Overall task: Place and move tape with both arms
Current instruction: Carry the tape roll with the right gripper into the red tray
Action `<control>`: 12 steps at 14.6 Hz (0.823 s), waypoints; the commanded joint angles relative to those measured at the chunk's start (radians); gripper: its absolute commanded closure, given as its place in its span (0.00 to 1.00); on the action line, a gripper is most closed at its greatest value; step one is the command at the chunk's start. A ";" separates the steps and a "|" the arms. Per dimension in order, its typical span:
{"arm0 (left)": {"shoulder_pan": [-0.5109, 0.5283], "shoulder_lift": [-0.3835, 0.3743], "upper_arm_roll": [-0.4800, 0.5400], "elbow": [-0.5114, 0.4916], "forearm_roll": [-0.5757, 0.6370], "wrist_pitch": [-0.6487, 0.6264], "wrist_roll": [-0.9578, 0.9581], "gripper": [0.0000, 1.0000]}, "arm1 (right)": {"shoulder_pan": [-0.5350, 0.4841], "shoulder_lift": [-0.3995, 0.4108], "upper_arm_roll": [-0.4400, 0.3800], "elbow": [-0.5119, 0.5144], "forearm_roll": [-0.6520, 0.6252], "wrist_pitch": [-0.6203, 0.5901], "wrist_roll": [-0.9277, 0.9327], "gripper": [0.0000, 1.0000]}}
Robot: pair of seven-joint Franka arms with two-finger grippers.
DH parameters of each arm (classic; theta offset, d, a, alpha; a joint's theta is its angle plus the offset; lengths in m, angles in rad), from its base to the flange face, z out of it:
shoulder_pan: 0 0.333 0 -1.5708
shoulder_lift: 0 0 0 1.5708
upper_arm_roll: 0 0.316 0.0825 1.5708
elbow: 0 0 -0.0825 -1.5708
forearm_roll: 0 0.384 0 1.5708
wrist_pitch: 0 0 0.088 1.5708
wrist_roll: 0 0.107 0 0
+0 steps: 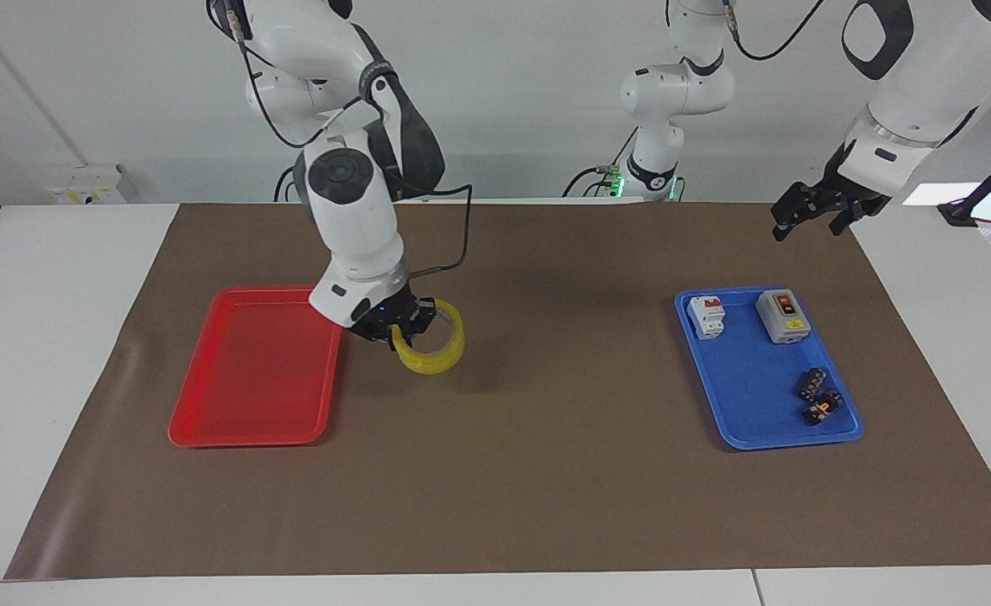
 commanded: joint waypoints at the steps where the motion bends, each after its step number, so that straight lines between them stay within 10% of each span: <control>1: -0.001 -0.021 -0.001 -0.020 -0.018 -0.005 0.011 0.00 | -0.103 -0.047 0.013 -0.021 0.006 -0.076 -0.162 1.00; 12: 0.003 -0.023 -0.001 -0.017 -0.018 -0.001 0.008 0.00 | -0.374 -0.181 0.010 -0.501 -0.009 0.376 -0.704 1.00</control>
